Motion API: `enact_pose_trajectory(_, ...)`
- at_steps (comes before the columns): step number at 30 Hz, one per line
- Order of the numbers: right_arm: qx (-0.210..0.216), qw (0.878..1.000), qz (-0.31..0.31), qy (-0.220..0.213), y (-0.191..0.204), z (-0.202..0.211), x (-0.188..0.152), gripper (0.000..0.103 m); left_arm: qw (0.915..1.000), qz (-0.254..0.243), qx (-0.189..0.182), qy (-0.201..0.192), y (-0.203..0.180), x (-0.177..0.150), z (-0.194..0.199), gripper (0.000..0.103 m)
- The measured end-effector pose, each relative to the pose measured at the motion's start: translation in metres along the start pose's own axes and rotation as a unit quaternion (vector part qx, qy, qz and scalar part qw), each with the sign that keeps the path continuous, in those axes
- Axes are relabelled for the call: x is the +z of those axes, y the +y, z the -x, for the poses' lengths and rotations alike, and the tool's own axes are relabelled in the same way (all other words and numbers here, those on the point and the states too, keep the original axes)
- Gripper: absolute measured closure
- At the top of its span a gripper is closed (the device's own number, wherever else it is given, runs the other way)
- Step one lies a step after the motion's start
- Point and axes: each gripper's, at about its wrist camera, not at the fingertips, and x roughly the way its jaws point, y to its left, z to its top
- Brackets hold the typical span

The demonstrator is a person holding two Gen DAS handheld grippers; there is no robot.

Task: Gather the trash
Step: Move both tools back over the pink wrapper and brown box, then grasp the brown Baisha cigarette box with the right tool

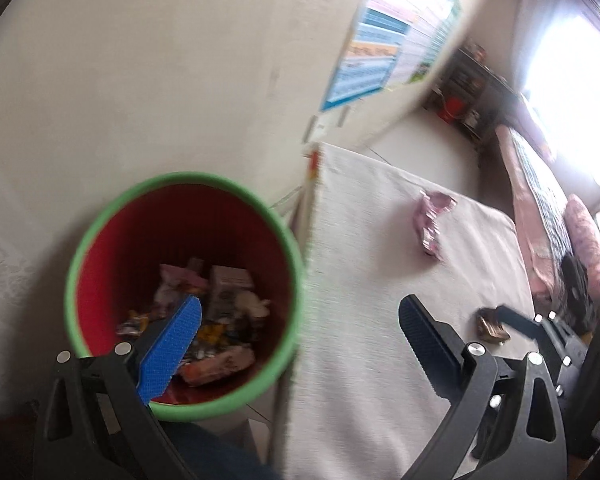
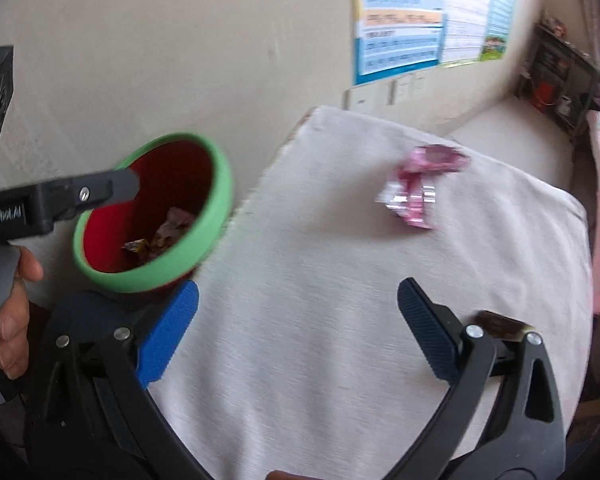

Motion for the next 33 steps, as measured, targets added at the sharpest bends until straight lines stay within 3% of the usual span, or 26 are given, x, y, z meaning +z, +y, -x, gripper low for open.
enact_pose_trajectory(5,-0.031,0.999,-0.029,-0.007,-0.05,0.016,-0.011,0.005,0.9988,-0.043,-0.017,0.014,-0.037,-0.008,-0.008,0.008)
enact_pose_trajectory(16,-0.104,0.99,-0.086,0.033,-0.148,0.011,-0.053,0.005,0.9959,-0.073,-0.038,0.038,-0.079,-0.021,-0.024,0.008)
enact_pose_trajectory(21,-0.099,0.988,-0.111,0.048,-0.154,-0.006,-0.06,0.005,0.9945,-0.082,-0.043,0.049,-0.09,-0.025,-0.032,0.008)
enact_pose_trajectory(33,-0.131,0.979,-0.132,0.08,-0.151,-0.041,-0.067,0.007,0.9934,-0.087,-0.042,0.061,-0.097,-0.021,-0.046,0.008)
